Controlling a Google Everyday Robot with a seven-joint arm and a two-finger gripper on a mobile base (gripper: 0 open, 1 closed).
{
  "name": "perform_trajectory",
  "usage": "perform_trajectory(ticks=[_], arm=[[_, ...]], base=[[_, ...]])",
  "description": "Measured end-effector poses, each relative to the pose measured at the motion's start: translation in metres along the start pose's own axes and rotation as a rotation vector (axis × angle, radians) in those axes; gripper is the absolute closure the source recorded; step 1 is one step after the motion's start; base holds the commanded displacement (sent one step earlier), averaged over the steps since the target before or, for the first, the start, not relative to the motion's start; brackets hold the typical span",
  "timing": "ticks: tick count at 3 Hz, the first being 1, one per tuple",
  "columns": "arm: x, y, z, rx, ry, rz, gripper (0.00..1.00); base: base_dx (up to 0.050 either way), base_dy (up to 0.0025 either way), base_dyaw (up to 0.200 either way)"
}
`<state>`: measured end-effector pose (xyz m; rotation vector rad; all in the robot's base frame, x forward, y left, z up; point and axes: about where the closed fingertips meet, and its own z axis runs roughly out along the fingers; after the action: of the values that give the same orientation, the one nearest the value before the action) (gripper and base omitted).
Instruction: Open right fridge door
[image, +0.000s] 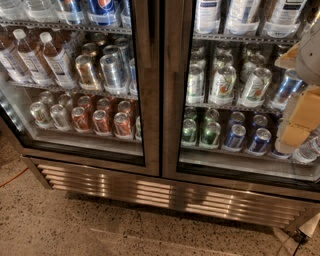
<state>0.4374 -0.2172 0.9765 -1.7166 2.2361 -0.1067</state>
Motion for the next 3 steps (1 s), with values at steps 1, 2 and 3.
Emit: perform_trajectory(ticks=[1, 2, 3], arm=[[0.000, 0.000, 0.000, 0.002, 0.001, 0.002, 0.00], [-0.008, 0.008, 0.012, -0.067, -0.082, -0.038, 0.00], [-0.024, 0.025, 0.031, -0.208, -0.250, -0.118, 0.00]], base=[[0.000, 0.00000, 0.000], [0.000, 0.00000, 0.000], [0.000, 0.00000, 0.000]])
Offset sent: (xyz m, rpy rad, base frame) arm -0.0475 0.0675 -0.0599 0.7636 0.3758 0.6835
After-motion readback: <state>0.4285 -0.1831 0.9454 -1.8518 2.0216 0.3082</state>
